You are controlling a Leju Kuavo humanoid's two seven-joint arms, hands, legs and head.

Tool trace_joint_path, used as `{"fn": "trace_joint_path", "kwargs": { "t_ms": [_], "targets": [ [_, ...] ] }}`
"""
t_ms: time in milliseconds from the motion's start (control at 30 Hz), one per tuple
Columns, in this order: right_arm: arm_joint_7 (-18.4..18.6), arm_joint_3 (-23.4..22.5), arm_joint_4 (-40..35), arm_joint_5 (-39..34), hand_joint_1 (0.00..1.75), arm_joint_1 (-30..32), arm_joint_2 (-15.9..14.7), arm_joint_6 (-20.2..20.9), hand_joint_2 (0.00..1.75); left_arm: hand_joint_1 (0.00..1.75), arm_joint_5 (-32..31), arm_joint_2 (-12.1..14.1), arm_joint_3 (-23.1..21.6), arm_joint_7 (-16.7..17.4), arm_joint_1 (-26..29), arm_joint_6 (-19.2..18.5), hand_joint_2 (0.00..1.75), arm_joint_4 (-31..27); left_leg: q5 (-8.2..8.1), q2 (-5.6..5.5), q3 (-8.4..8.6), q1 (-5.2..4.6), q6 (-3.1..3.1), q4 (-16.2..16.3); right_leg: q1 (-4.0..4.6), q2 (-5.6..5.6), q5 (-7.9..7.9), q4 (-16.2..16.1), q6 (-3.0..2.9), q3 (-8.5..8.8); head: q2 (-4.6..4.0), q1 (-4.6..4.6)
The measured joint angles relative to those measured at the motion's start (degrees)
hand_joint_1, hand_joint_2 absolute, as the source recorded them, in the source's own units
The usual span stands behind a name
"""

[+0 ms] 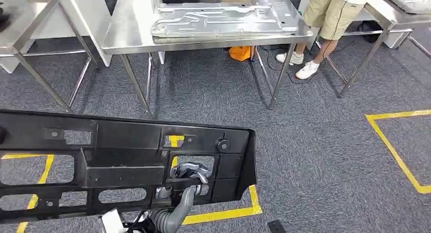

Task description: Take the parts from the cabinet and place them on the table.

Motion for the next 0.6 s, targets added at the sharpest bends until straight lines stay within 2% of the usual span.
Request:
{"fn": "trace_joint_path", "kwargs": {
  "t_ms": [33,67,100,133,167,233,267,300,400,433,467,500,533,567,600],
  "targets": [
    [-0.07,0.07,0.00,-0.09,0.00,0.01,-0.02,0.00,0.00,1.75,-0.02,0.00,0.00,0.00,0.03,0.00,1.75,0.00,-0.03,-0.01,-0.01,-0.01,0.04,0.01,-0.08,-0.01,-2.15,5.14,0.25,-2.47,0.00,0.00],
    [-0.07,0.11,0.00,-0.30,0.00,0.06,-0.02,0.00,0.00,1.75,-0.05,0.02,0.00,0.07,0.12,0.04,1.75,0.00,-0.06,-0.02,-0.05,-0.01,0.08,0.04,-0.13,-0.01,-3.56,9.59,0.49,-4.70,0.00,0.02],
    [-0.09,0.17,0.00,-0.50,0.00,0.11,-0.02,0.00,0.00,1.75,-0.07,0.02,0.00,0.20,0.19,0.15,1.75,0.00,-0.11,-0.02,-0.03,0.02,0.06,0.04,-0.24,-0.02,-3.61,11.82,0.63,-6.05,0.00,0.02],
    [-0.15,0.22,0.00,-0.63,0.00,0.12,-0.02,0.00,0.00,1.75,-0.07,0.02,0.00,0.24,0.20,0.20,1.75,0.00,-0.18,-0.04,0.04,0.07,-0.02,0.06,-0.40,-0.03,-2.28,10.52,0.76,-5.70,0.00,0.02],
    [-0.17,0.26,0.00,-0.72,0.00,0.09,-0.02,0.00,0.00,1.75,-0.09,0.02,0.00,0.24,0.20,0.24,1.75,0.00,-0.31,-0.06,0.18,0.17,-0.20,0.09,-0.60,-0.09,0.03,6.78,0.85,-4.01,0.00,0.02],
    [-0.26,0.52,0.00,-1.03,0.00,0.06,-0.04,0.00,0.00,1.75,-0.11,0.02,0.00,0.28,0.18,0.37,1.75,-0.02,-0.86,-0.07,0.70,0.34,-0.78,0.19,-1.02,-0.65,5.25,-4.66,1.18,1.76,0.00,0.04],
    [-0.42,0.68,0.00,-1.05,0.00,-0.02,0.09,0.00,0.00,1.75,-0.13,0.02,0.04,0.28,0.17,0.42,1.75,-0.02,-1.22,-0.06,0.67,-0.04,-1.25,0.31,-0.96,-0.96,4.70,-7.51,1.33,3.24,0.00,0.07],
    [-0.55,0.68,0.00,-1.18,0.00,-0.07,0.09,0.00,0.00,1.75,-0.18,0.02,0.09,0.31,0.10,0.50,1.75,-0.04,-1.47,-0.06,0.50,-0.18,-1.54,0.37,-0.71,-0.51,4.87,-7.58,0.46,3.00,0.00,-0.02],
    [-1.03,0.83,0.00,-1.33,0.00,-0.03,0.09,0.00,0.00,1.75,-0.37,0.02,0.15,0.35,0.12,0.66,1.75,-0.09,-1.84,-0.04,0.64,0.19,-2.51,0.21,-0.22,-0.52,4.40,-7.39,-0.87,2.96,0.00,-0.15],
    [-1.07,0.89,0.00,-1.38,0.00,-0.07,0.09,0.00,0.00,1.75,-0.35,0.02,0.22,0.35,0.13,0.74,1.75,-0.24,-2.29,-0.03,0.51,0.48,-2.88,0.81,-0.47,-0.52,4.50,-7.62,-1.37,3.30,0.00,-0.15],
    [-1.18,0.92,0.00,-1.42,0.00,-0.11,0.09,0.00,0.00,1.75,-0.33,0.02,0.31,0.35,0.08,0.81,1.75,-0.43,-3.51,-0.02,-0.36,0.45,-3.00,3.17,-0.39,-0.55,4.21,-7.60,-1.80,3.56,0.00,-0.24],
    [-1.18,0.92,0.00,-1.57,0.00,-0.16,0.07,-0.02,0.00,1.75,-0.33,0.02,0.48,0.35,0.06,0.90,1.75,-0.50,-5.47,-0.03,-2.55,0.49,-3.10,7.55,-0.32,-0.56,4.02,-7.60,-2.08,3.79,0.00,-0.35],
    [-1.18,0.92,0.00,-1.70,0.00,-0.18,0.04,-0.02,0.00,1.75,-0.13,0.02,0.55,0.37,0.11,1.05,1.75,-0.50,-7.92,-0.02,-5.86,0.48,-3.22,13.68,-0.16,-0.57,3.70,-7.59,-2.32,3.98,0.00,-0.39],
    [-1.18,0.92,0.00,-1.73,0.00,-0.16,0.04,-0.02,0.00,1.75,0.04,0.04,0.61,0.39,0.27,1.16,1.75,-0.50,-9.44,-0.02,-8.89,0.47,-3.22,18.87,0.04,-0.56,3.43,-7.58,-2.44,4.20,0.00,-0.39],
    [-1.18,0.92,0.00,-1.79,0.00,-0.10,0.04,-0.02,0.00,1.75,0.06,0.09,0.70,0.42,0.41,1.20,1.75,-0.50,-9.65,-0.03,-10.81,0.46,-3.15,21.68,0.21,-0.52,3.11,-7.58,-2.52,4.52,0.00,-0.39]
  ]
}}
